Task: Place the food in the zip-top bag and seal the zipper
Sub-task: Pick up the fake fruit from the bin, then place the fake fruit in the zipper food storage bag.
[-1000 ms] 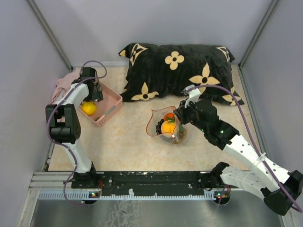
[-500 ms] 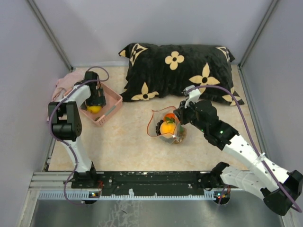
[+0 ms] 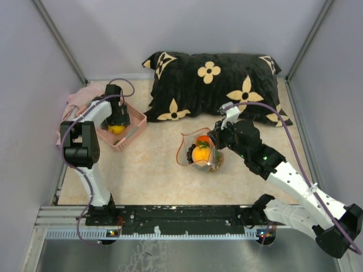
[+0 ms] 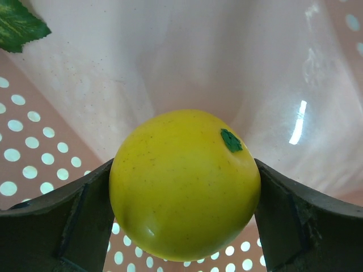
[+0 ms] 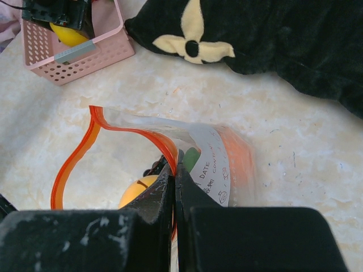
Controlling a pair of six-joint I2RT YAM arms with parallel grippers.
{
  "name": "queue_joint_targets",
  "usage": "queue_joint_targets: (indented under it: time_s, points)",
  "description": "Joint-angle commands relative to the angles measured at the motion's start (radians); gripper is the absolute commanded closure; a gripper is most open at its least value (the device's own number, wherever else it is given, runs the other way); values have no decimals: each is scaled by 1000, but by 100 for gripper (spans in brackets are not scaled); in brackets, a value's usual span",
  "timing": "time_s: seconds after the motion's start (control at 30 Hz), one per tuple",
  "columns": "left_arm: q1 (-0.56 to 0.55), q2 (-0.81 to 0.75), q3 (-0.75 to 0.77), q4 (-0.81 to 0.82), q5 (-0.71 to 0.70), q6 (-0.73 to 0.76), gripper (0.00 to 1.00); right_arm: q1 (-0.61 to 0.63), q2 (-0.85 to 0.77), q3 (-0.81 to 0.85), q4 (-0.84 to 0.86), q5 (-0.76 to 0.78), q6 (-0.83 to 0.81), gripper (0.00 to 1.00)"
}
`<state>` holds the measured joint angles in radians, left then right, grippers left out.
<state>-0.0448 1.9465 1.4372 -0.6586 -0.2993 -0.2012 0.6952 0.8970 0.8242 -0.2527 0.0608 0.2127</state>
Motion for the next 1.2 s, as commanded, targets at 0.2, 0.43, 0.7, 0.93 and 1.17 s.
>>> queue_joint_targets:
  time_s: [0.2, 0.43, 0.7, 0.93, 1.17]
  points:
    - [-97, -254, -30, 22, 13, -3, 32, -10, -7, 0, 85, 1, 6, 100]
    - [-157, -432, -131, 39, 154, -22, 33, -11, 2, 4, 96, 2, 12, 100]
    - [-255, -651, -282, 87, 332, -79, 35, -11, 2, 18, 87, 11, 24, 100]
    - [-381, -812, -389, 143, 441, -112, 36, -11, -8, 6, 83, 11, 36, 100]
    - [-497, -937, -468, 263, 584, -187, 37, -11, -22, -7, 78, 15, 44, 100]
